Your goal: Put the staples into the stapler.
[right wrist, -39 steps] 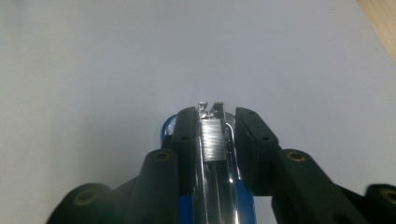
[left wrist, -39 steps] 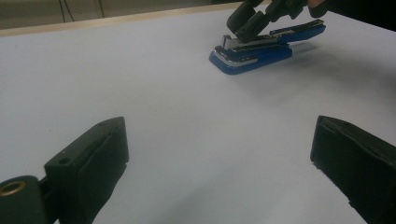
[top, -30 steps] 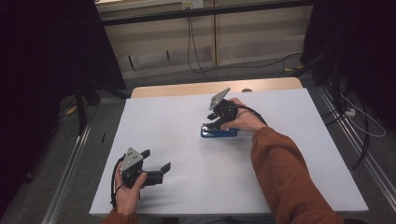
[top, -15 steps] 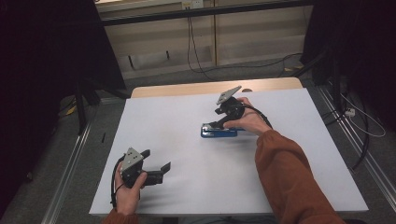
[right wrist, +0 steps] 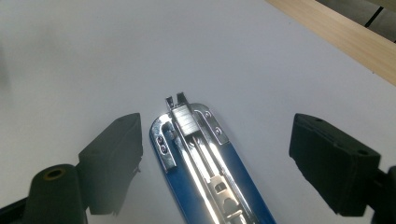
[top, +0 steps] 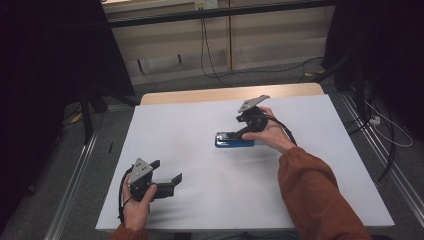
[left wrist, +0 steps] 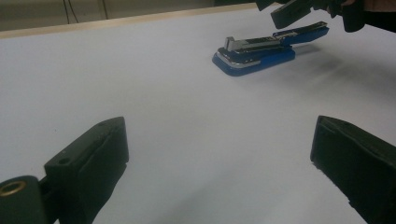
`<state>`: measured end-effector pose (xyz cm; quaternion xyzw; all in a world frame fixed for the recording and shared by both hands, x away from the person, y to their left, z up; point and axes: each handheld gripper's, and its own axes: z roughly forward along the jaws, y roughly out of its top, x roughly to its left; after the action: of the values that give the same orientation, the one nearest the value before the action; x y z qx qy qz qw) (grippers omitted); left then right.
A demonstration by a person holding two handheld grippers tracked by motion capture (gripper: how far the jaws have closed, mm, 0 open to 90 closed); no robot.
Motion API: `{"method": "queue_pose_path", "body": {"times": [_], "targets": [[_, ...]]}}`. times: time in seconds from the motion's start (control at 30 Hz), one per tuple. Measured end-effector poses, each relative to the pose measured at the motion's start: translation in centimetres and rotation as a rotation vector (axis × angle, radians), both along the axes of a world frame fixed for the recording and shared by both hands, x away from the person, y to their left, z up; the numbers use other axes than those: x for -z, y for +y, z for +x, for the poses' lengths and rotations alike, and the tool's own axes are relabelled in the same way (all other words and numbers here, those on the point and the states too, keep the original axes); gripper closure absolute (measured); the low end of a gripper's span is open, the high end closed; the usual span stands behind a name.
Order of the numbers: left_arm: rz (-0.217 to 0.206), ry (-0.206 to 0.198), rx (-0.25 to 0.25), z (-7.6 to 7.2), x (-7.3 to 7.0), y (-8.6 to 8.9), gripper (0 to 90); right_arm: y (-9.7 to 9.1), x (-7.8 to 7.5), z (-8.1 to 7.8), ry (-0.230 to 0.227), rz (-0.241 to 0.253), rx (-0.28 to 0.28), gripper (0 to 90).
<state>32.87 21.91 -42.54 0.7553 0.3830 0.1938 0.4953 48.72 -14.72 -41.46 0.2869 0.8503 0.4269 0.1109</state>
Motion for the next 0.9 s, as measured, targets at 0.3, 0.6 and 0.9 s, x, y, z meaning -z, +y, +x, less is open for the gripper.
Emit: {"method": "queue_pose_path", "body": {"times": [0.3, 0.6, 0.9], "targets": [[0.002, 0.0, 0.001, 0.0, 0.0, 0.0, 4.5, -1.0, 0.5, -1.4, -0.017, 0.013, 0.087, 10.2], [0.01, 0.005, 0.009, 0.1, 0.0, 0.1, 4.4, -2.8, 1.4, -3.0, -0.006, 0.061, 0.179, 7.6], [0.014, 0.009, -0.007, 0.1, 0.2, 0.2, 3.7, -4.2, 1.4, -4.6, -0.045, 0.117, 0.279, 4.5]]}}
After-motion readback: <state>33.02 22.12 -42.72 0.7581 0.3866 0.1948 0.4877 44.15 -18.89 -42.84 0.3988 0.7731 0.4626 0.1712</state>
